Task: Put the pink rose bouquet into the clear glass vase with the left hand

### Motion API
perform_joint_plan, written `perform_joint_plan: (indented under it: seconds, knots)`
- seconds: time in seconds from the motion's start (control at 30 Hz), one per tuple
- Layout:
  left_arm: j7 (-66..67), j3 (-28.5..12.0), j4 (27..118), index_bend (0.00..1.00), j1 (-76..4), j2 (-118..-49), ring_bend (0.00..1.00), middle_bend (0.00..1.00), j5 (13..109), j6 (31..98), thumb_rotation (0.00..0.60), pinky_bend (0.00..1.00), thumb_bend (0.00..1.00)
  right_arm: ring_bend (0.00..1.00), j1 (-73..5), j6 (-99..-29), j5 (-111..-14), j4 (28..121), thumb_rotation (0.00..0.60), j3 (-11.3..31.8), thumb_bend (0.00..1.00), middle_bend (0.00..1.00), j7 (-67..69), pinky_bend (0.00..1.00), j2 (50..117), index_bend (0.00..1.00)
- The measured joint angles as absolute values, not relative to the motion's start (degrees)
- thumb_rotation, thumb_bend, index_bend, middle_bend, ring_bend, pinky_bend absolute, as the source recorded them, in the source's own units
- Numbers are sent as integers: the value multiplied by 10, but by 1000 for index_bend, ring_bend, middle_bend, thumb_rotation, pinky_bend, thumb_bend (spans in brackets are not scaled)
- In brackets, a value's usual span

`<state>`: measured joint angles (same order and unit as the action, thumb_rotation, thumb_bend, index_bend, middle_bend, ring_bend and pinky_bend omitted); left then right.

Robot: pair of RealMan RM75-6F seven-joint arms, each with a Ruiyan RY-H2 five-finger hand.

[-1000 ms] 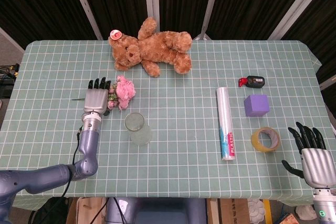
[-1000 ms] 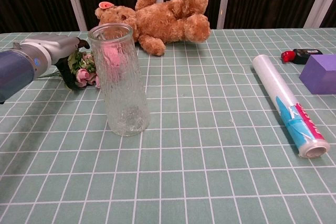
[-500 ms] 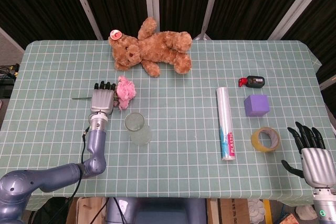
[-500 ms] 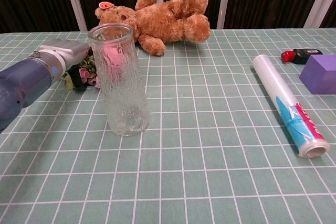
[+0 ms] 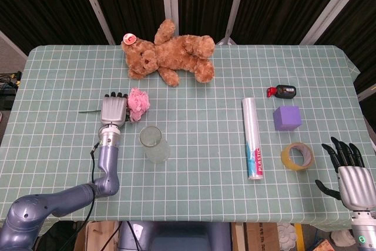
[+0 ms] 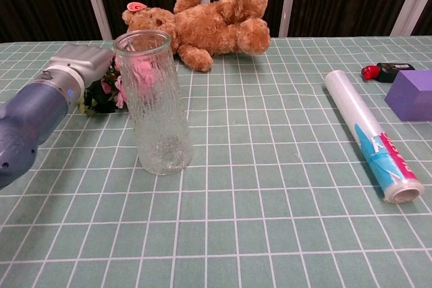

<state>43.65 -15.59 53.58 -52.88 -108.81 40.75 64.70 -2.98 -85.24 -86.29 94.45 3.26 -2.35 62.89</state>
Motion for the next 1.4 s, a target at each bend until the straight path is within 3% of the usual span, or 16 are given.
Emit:
perform_joint_plan:
  seconds: [0.37,0.67,1.0,1.2,1.4]
  knots:
    - [292,-166,560,380,-497,-1049,284,341,504,688,600,387,519,86,-30,-853,-867,947,600,30,205,81,-29,0,630,176]
    - [177,-200,770,383,-443,-903,274,339,553,719,600,386,519,86,-31,-852,-872,953,600,27,205,81,-37,0,632,176]
    - [-31,-298,1086,383,-355,-674,267,339,547,701,600,386,519,86,-33,-850,-876,955,600,26,205,81,-38,0,633,176]
    - [-167,-352,1193,383,-300,-573,267,339,550,669,600,386,519,86,-31,-856,-883,956,600,23,205,81,-35,0,631,175]
    - [-260,-370,1237,382,-280,-538,267,339,556,619,600,386,519,86,-31,-858,-884,957,600,24,204,81,-32,0,631,176]
